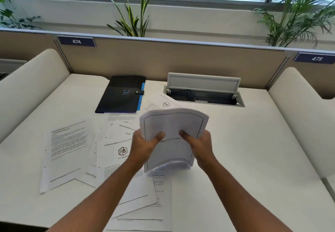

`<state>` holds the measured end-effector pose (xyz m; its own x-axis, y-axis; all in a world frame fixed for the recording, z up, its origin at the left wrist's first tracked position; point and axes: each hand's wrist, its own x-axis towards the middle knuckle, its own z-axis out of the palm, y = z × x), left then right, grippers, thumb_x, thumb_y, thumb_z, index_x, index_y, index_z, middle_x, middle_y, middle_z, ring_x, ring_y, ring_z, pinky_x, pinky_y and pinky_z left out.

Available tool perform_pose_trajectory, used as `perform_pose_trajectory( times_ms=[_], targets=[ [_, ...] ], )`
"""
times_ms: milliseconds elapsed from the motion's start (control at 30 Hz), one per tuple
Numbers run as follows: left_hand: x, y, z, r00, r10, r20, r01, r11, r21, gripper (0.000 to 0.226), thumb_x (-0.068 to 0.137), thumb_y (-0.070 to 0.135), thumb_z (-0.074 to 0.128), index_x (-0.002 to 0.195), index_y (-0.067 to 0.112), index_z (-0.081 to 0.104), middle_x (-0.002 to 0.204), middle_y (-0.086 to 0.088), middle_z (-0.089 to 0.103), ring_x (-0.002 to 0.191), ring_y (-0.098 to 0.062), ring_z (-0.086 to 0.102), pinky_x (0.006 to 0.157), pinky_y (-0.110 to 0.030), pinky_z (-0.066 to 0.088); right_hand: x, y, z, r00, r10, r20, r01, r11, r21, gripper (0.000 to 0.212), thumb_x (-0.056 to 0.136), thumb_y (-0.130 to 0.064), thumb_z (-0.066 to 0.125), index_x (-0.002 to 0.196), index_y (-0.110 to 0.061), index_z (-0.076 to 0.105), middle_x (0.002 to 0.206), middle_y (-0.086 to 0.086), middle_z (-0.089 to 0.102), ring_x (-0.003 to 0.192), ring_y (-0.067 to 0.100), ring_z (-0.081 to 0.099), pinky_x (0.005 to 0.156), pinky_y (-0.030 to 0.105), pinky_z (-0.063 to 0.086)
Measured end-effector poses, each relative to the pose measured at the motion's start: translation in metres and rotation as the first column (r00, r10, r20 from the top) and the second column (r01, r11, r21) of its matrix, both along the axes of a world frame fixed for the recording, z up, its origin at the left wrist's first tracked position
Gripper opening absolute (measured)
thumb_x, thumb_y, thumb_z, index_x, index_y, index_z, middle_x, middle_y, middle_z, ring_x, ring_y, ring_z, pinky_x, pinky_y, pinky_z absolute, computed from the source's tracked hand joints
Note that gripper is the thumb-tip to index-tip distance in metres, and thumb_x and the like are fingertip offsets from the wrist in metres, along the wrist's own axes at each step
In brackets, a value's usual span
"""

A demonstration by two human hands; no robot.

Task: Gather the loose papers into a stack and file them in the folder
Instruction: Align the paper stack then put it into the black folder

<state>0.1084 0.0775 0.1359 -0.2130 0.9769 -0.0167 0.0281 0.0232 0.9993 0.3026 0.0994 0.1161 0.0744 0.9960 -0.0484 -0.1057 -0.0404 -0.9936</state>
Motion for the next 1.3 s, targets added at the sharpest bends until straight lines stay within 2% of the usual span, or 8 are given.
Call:
perform_pose_trajectory(
  times_ms=[67,233,367,500,667,933,1067,1300],
  targets=[
    [0.011,-0.004,-0.004,0.999,-0.041,-0.026,0.041,0.999,-0.004,0.041,0.063,0.046,0.083,0.098,0.038,0.063,0.091,0.006,0.071,0.085,-0.018,0.069,0.059,-0.024,0.058,-0.008,-0.003,-0.005,0.999,0.003,0.043,-0.001,0.999,-0.033,0.029,0.081,-0.011,0.088,0.107,-0.014,0.077,0.099,0.01,0.08,0.094,0.034,0.076,0.08,0.053,0.065],
    [-0.008,0.007,-0.002,1.0,0.003,0.031,-0.005,0.996,0.091,0.029,0.074,0.038,0.079,0.095,0.053,0.066,0.093,0.018,0.072,0.087,-0.007,0.07,0.058,-0.02,0.057,0.012,0.005,-0.001,0.995,-0.063,-0.074,0.066,0.997,0.032,0.02,0.082,-0.01,0.085,0.097,-0.022,0.08,0.096,0.004,0.082,0.082,0.02,0.077,0.068,0.031,0.063],
    [0.005,0.003,-0.017,0.999,-0.025,-0.042,0.025,1.0,-0.019,0.029,0.072,0.027,0.086,0.092,0.038,0.069,0.085,0.01,0.074,0.084,-0.014,0.071,0.064,-0.029,0.061,-0.011,-0.006,-0.01,0.998,-0.011,0.066,0.013,0.999,-0.033,0.028,0.078,-0.014,0.089,0.104,-0.012,0.078,0.096,0.011,0.08,0.09,0.032,0.077,0.076,0.047,0.066],
    [-0.009,0.008,-0.012,0.996,0.069,0.049,-0.072,0.996,0.053,0.03,0.071,0.043,0.079,0.089,0.061,0.063,0.086,0.021,0.071,0.079,-0.004,0.07,0.054,-0.021,0.056,0.008,0.008,-0.002,0.999,-0.027,-0.022,0.027,1.0,0.013,0.023,0.084,-0.009,0.084,0.106,-0.009,0.077,0.101,0.011,0.081,0.088,0.026,0.076,0.077,0.04,0.065],
    [0.004,0.008,-0.011,1.0,0.012,-0.003,-0.012,0.998,-0.055,0.032,0.07,0.037,0.084,0.094,0.036,0.063,0.091,0.004,0.071,0.086,-0.019,0.069,0.061,-0.026,0.059,-0.007,-0.005,-0.013,0.996,0.059,0.065,-0.055,0.996,-0.063,0.026,0.079,-0.009,0.089,0.102,-0.015,0.077,0.098,0.013,0.08,0.09,0.029,0.077,0.077,0.044,0.064],
    [-0.002,-0.003,-0.019,0.996,-0.086,-0.03,0.085,0.996,-0.035,0.034,0.063,0.044,0.086,0.088,0.055,0.066,0.087,0.022,0.071,0.081,-0.004,0.07,0.056,-0.022,0.057,-0.003,0.0,-0.008,0.999,0.041,0.016,-0.04,0.998,-0.057,0.025,0.083,-0.01,0.086,0.104,-0.02,0.076,0.1,0.006,0.081,0.092,0.029,0.077,0.079,0.044,0.065],
    [-0.008,0.002,-0.021,0.999,0.035,-0.013,-0.034,0.998,0.061,0.039,0.067,0.045,0.083,0.092,0.064,0.061,0.085,0.029,0.069,0.081,0.005,0.067,0.052,-0.014,0.052,0.002,0.006,0.001,0.999,0.01,-0.031,-0.011,1.0,-0.019,0.023,0.079,-0.017,0.087,0.099,-0.023,0.078,0.099,0.004,0.081,0.088,0.024,0.078,0.075,0.037,0.065],
    [-0.016,0.005,-0.044,0.988,0.021,-0.154,-0.031,0.998,-0.062,0.022,0.081,0.031,0.078,0.094,0.038,0.061,0.097,0.015,0.069,0.094,-0.015,0.067,0.064,-0.018,0.055,0.001,0.0,-0.022,0.998,-0.035,0.051,0.04,0.995,-0.089,0.019,0.084,-0.013,0.086,0.099,-0.021,0.076,0.098,0.006,0.081,0.098,0.033,0.075,0.08,0.044,0.065]
  ],
)
